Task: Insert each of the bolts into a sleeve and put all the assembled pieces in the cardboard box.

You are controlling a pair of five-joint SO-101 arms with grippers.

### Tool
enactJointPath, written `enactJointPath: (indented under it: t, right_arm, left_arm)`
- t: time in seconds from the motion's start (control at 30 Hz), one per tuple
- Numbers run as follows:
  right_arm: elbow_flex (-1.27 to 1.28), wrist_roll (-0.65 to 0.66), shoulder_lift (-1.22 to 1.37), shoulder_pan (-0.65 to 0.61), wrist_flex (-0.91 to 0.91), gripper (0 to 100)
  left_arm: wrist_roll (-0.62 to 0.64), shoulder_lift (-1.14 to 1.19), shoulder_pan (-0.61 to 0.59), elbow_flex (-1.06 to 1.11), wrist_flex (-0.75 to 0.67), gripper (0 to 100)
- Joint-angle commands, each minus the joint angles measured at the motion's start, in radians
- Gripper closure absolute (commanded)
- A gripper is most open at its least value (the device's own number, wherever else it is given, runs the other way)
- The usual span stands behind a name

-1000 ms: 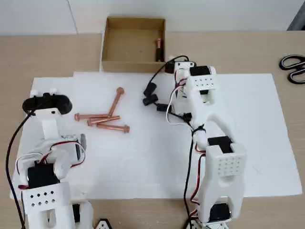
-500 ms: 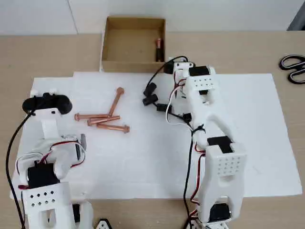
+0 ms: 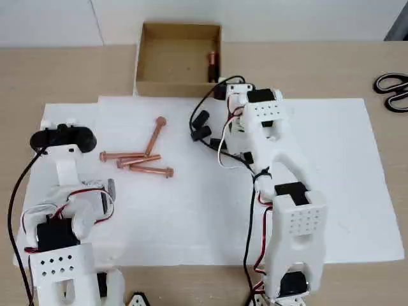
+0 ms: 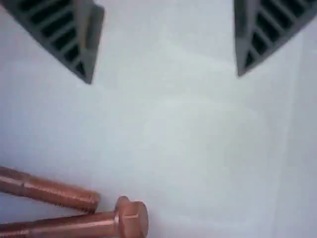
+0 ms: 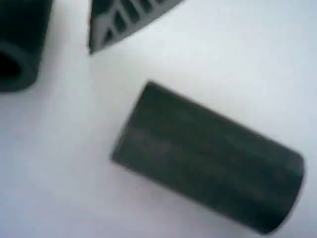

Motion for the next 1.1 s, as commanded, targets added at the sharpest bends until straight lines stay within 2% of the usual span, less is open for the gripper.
enactJointPath:
  t: [0.0, 0.1, 0.37, 0.47, 0.63, 0.8, 1.07]
  right_arm:
    - [-0.005, -0.002, -0.036, 0.010, -0.013, 86.7]
    - [-0.005, -0.002, -0.036, 0.021, -0.016, 99.4]
    - [-0.037, -0.002, -0.054, 0.065, 0.015, 99.5]
    - [-0.130, -0.002, -0.099, 0.067, 0.124, 99.5]
    - [-0.183, -0.002, -0.166, 0.067, 0.179, 99.5]
    - [-0.183, -0.002, -0.199, 0.067, 0.214, 99.5]
    - [-0.176, -0.002, -0.196, 0.068, 0.217, 99.5]
  left_arm:
    - [-0.002, -0.003, -0.005, -0.005, 0.005, 82]
    - [-0.002, -0.003, -0.005, -0.005, 0.005, 82]
    - [0.000, 0.005, -0.003, -0.033, 0.031, 82]
    - [-0.008, 0.006, 0.002, -0.113, 0.094, 82]
    - [-0.068, 0.058, 0.028, -0.262, 0.133, 82]
    - [-0.086, 0.407, 0.104, -0.456, 0.152, 82]
    - [-0.130, 1.053, 0.241, -0.908, 0.195, 82]
